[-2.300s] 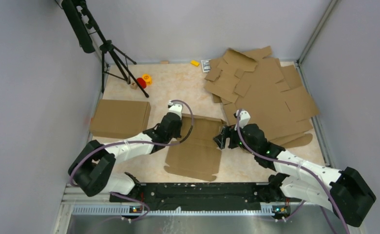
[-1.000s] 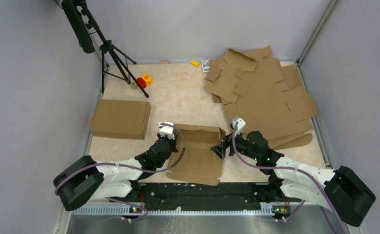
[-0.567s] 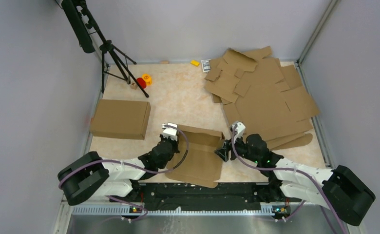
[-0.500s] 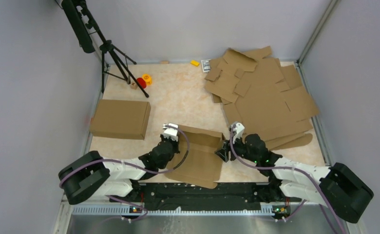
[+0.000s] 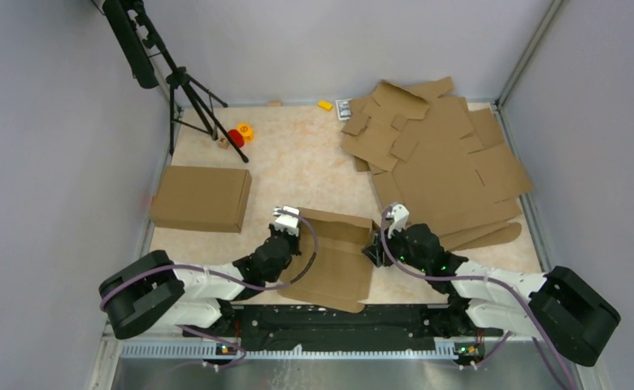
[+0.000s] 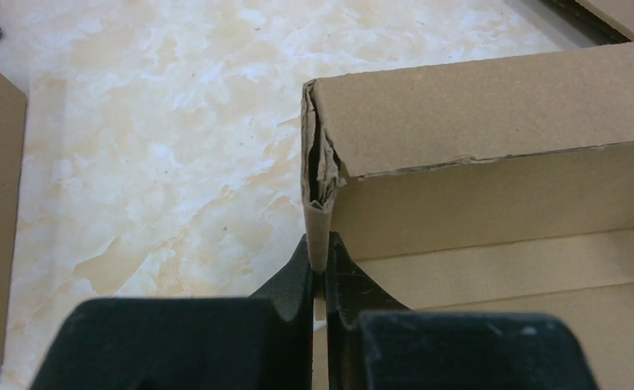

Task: Fold the paper box
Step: Fold the paper box at the center of the board.

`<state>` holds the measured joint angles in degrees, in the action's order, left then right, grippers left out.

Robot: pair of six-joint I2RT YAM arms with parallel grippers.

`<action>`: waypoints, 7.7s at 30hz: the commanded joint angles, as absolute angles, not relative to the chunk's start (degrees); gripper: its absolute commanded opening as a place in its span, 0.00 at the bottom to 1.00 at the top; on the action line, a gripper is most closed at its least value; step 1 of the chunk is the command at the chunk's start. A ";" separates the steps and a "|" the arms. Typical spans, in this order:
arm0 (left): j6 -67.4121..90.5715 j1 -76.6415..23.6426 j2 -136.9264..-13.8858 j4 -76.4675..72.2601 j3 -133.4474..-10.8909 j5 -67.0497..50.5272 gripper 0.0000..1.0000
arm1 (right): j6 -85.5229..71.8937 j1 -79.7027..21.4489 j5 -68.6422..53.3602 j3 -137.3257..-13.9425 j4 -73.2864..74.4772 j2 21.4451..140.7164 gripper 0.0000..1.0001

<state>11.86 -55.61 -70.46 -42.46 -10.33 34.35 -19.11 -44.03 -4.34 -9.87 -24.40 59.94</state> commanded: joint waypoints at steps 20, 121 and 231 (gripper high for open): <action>12.39 -56.34 -72.30 -42.58 -13.71 36.30 0.00 | -17.20 -47.21 -1.99 -11.78 -16.00 45.86 0.39; 13.62 -56.67 -72.72 -41.37 -14.43 36.74 0.00 | -23.27 -53.23 21.12 -21.67 -16.76 63.91 0.47; 15.92 -57.45 -73.29 -40.80 -15.98 36.35 0.00 | -27.66 -53.27 31.02 -27.20 -13.84 70.84 0.08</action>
